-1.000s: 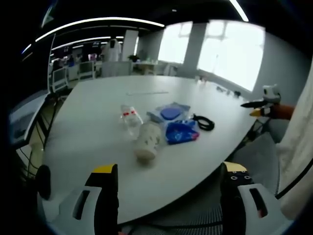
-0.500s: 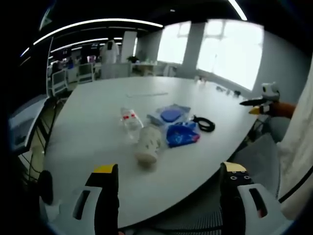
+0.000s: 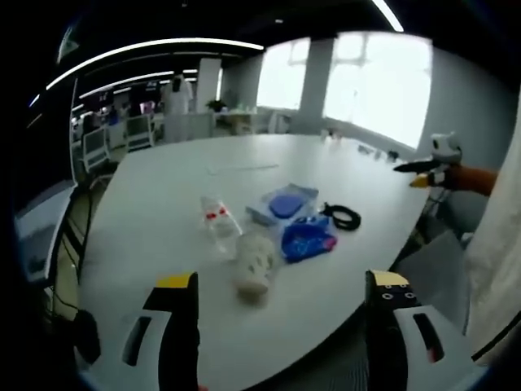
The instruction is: Arrange the tabletop items into an orderly group along one side of the table until the central work area is clear of visible clutter.
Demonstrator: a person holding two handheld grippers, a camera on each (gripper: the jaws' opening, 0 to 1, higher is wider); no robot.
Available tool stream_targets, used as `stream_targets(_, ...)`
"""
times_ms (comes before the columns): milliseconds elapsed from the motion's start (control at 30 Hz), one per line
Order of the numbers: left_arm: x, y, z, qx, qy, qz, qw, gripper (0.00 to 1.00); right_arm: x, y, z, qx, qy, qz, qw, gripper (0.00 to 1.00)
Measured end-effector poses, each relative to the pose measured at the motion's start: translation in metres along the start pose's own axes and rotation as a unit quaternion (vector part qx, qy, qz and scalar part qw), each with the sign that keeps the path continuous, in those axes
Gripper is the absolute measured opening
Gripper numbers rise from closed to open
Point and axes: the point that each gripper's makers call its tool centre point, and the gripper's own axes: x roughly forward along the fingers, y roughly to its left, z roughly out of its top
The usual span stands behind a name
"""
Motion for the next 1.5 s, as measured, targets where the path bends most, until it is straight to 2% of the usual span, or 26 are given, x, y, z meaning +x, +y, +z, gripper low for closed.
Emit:
stream_targets(367,0.018,0.001,0.037,0.023,-0.017,-0.008,0.9996,0.79,0.02,-0.003,0.027,-0.018,-0.014,0.014,0.9996,0.71)
stream_targets(700,0.043,-0.003,0.062,0.037,-0.021,-0.022,0.9989,0.78,0.038,-0.01,0.04,-0.025,-0.02,0.02,0.9993,0.7)
stream_targets(1267,0.096,-0.004,0.092,0.047,-0.018,-0.037,0.998,0.75,0.08,-0.028,0.067,-0.02,-0.03,0.029,0.999,0.65)
stream_targets(1500,0.119,-0.002,0.097,0.05,-0.011,-0.041,0.9978,0.74,0.095,-0.037,0.076,-0.019,-0.034,0.029,0.9988,0.63)
